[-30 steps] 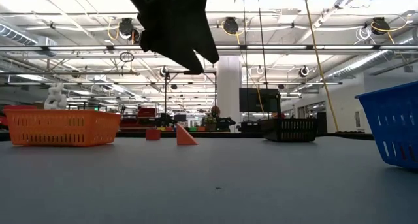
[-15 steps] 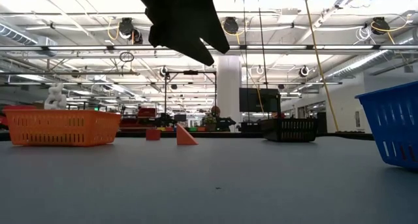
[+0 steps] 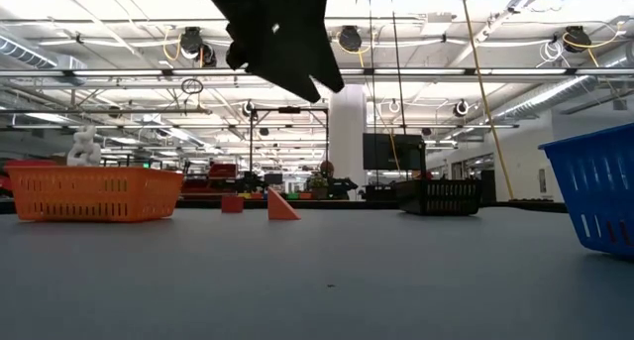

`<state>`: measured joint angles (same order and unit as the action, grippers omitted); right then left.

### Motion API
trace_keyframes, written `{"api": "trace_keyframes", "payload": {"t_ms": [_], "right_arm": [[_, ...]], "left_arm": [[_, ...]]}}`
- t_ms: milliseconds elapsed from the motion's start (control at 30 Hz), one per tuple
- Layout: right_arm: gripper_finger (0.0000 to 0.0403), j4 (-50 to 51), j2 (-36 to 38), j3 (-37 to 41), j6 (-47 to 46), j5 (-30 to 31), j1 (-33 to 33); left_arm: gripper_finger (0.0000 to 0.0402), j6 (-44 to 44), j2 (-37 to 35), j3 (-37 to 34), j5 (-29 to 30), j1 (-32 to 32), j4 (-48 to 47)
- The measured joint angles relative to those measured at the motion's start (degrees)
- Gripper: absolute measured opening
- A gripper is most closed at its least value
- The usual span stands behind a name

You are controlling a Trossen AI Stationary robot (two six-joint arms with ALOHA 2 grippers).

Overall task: Sort & place blocks by color
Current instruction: Put the orange block into the black bin

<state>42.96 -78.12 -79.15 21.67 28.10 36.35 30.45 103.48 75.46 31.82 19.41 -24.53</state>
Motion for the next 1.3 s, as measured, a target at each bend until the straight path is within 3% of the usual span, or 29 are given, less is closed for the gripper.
{"api": "trace_keyframes", "payload": {"t_ms": [133, 300, 500, 700, 900, 1067, 1300], "right_arm": [[0.0122, -1.9, 7.1, 7.5, 2.2, 0.6, -10.4], [0.0122, -15.7, 14.9, 18.1, 4.9, -1.8, -26.7], [0.0125, -29.7, 18.2, 29.4, 4.4, -8.6, -44.9], [0.0126, -34.6, 17.3, 35.9, -1.0, -13.5, -56.9], [0.0126, -35.3, 16.3, 38.8, -6.9, -13.4, -64.8], [0.0126, -35.3, 16.1, 40.9, -10.4, -15.6, -68.5], [0.0127, -36.1, 16.1, 44.3, -12.3, -17.8, -69.9]], "left_arm": [[0.0239, -2.2, 0.0, 0.0, 4.7, -0.8, -2.2], [0.0239, -10.3, 0.0, 0.0, 12.7, -2.7, -2.8], [0.0239, -16.8, 0.0, 0.0, 13.3, -7.1, -2.0], [0.0239, -24.8, 0.0, 0.0, 4.2, -11.7, 0.1], [0.0239, -33.0, 0.0, 0.0, -9.7, -16.6, 8.2], [0.0239, -35.3, 0.0, 0.0, -17.5, -20.3, 14.2], [0.0239, -34.6, 0.2, 0.0, -21.9, -24.2, 18.7]]}}
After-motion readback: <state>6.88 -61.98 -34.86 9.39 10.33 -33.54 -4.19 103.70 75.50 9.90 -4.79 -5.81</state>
